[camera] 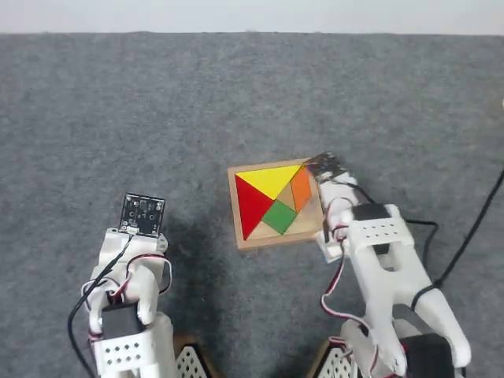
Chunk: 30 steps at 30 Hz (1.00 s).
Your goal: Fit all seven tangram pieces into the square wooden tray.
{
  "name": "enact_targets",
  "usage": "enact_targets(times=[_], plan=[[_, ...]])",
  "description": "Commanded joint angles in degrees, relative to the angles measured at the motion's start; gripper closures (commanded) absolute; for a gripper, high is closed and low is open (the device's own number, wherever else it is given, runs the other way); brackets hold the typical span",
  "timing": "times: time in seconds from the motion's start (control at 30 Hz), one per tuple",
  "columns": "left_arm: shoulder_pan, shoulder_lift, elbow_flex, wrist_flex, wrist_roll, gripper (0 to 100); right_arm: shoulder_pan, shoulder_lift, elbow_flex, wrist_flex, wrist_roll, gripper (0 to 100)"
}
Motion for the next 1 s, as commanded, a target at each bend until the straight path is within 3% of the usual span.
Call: enact_targets(times=[0.0, 0.1, 0.57, 0.83, 0.97], plan=[[-0.44, -0.70, -0.40, 0.35, -0.79, 99, -5.85, -1.98, -0.35, 0.13, 1.76, 73.8], [-0.44, -0.70, -0.40, 0.35, -0.79, 99, -8.57, -1.98, 0.26, 0.04, 1.58, 73.5], [-0.44, -0.70, -0.40, 0.35, -0.79, 99, -5.05, 7.25, -1.41, 0.66, 1.58, 73.7], [-0.44, -0.70, -0.40, 0.35, -0.79, 99, -5.14, 7.69, -1.76, 0.92, 1.49, 95.5], [-0.44, -0.70, -0.40, 0.35, -0.79, 99, -5.23, 7.69, -1.76, 1.01, 0.44, 95.3]])
